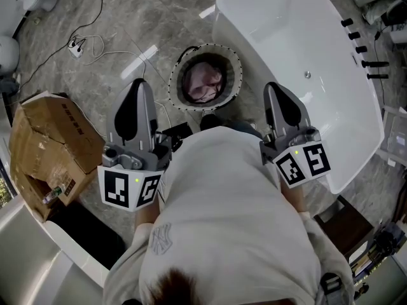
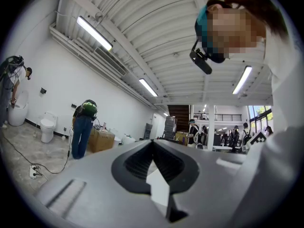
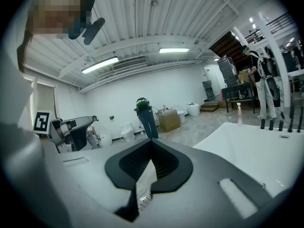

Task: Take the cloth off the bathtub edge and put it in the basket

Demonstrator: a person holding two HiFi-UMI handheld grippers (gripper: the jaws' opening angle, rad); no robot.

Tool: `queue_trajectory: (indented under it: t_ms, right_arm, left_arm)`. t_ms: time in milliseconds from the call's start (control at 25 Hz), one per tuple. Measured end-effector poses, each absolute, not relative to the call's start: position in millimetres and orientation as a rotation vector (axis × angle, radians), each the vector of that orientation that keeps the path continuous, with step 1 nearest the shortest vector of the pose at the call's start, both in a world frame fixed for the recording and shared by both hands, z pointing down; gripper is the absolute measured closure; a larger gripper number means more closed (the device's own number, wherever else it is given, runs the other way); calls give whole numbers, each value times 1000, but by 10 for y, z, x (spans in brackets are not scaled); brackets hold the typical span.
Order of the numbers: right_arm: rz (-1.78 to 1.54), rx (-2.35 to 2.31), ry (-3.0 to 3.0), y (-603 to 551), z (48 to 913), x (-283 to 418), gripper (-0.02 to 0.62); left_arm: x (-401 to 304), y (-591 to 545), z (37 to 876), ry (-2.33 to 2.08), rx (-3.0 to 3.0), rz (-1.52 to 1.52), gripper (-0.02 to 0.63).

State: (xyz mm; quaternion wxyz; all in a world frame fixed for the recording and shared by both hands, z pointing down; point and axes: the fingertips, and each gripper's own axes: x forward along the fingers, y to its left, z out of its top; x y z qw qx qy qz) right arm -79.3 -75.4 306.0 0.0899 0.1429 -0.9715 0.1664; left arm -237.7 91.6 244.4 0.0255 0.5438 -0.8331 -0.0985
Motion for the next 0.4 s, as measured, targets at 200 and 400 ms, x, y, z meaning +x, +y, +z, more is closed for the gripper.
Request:
queue_trajectory:
  t_ms: [200,400]
  right_arm:
    - [504,409,-2893,-735,3064,-836,597]
    - [507,401,-2898,-717,3049,-872,597]
  left_arm:
    - [-2399,920,2463,-2575,1674,-301,597]
    - [-2426,928,2469,-2573,1669,-303,597]
